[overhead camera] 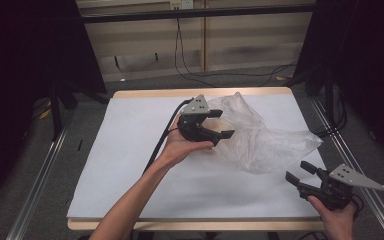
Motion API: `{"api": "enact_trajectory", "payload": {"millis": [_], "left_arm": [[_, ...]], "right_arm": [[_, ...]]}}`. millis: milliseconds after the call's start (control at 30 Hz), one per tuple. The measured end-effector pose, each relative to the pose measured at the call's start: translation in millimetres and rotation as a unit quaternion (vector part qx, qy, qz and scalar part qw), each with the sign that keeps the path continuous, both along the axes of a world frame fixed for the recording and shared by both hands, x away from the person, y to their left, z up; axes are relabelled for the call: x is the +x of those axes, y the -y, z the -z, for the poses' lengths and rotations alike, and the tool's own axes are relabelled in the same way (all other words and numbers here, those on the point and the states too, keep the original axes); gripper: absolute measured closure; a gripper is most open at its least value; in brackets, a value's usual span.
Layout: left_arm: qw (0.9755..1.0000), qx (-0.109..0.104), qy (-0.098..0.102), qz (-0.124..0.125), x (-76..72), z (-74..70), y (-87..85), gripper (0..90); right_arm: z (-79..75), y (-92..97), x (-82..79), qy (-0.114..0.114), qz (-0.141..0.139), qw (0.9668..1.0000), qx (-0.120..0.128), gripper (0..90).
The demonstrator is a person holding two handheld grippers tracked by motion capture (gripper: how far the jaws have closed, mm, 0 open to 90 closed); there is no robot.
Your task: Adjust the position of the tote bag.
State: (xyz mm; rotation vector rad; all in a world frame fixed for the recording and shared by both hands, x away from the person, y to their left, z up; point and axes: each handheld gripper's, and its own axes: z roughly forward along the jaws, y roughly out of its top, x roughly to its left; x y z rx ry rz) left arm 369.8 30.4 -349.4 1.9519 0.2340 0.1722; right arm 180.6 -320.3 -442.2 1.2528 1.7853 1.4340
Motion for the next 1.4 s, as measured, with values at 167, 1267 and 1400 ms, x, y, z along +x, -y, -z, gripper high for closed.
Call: {"api": "enact_trajectory", "payload": {"millis": [167,1267,1400], "left_arm": [[0.9991,0.037,0.017,-0.01,3.8,11.4,0.4,25.3],[0.9987,0.041,0.029,-0.005,8.9,2.5,-35.3,90.0],[0.999,0.037,0.024,-0.004,9.0,3.1,-42.5,90.0]], "right_arm": [[0.9,4.5,3.7,-0.002,0.019,0.9998,0.004,21.8],[-35.4,10.2,70.6,0.035,0.041,0.9984,0.015,15.3],[-40.9,9.2,73.9,0.041,0.042,0.9979,0.028,15.1]]}}
